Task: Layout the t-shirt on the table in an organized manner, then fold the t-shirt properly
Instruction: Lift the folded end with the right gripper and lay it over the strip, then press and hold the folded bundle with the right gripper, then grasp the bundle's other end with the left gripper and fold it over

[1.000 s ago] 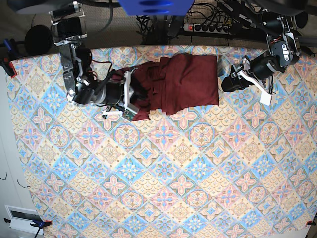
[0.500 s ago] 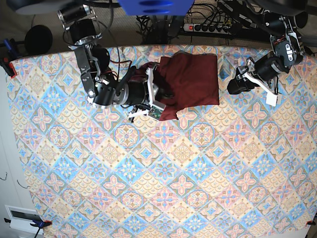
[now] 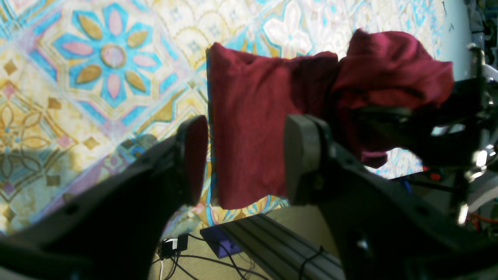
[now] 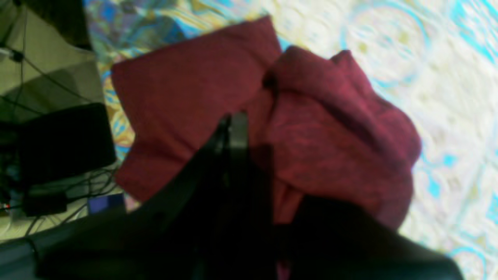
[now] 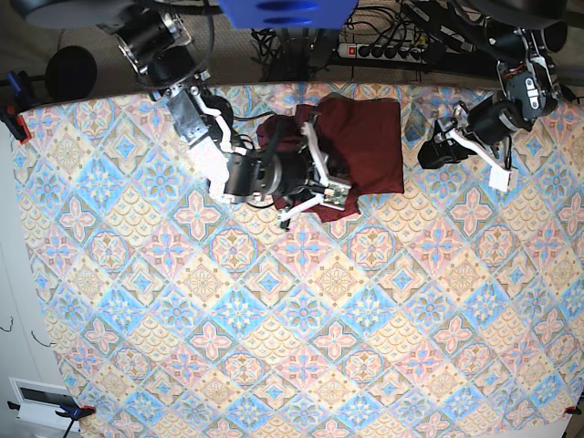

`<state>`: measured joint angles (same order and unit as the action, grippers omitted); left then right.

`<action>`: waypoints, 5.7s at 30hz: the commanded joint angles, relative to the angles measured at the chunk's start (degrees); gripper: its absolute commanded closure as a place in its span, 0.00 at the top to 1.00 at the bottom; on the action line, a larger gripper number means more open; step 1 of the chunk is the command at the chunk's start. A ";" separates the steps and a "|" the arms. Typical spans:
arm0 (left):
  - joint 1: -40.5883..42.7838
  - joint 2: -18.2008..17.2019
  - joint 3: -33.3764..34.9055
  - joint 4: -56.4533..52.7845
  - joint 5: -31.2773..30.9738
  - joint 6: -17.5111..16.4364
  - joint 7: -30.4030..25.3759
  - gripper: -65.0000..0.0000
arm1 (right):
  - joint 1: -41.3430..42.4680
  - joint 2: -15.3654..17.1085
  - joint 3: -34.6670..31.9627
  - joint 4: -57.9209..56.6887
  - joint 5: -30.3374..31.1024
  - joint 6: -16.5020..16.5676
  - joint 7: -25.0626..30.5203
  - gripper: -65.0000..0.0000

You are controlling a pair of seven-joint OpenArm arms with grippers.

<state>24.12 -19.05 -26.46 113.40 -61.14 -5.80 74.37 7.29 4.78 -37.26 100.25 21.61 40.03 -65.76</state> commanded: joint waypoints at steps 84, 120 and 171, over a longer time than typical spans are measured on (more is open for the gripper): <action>-0.25 4.06 9.71 3.56 3.34 -4.70 -0.92 0.45 | 1.02 6.26 1.26 3.18 -0.46 -0.03 8.57 0.17; 8.54 5.03 4.70 1.98 23.47 -5.32 -1.09 0.00 | 1.02 6.52 1.34 3.62 -0.46 -0.03 8.57 0.17; 7.49 8.28 19.29 1.19 8.88 -5.32 -0.92 0.00 | 8.23 4.76 0.82 -7.72 -0.90 -0.03 9.36 0.12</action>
<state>31.75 -10.81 -8.60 113.82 -52.86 -10.76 74.13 14.15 10.20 -36.67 91.77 19.88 39.86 -57.80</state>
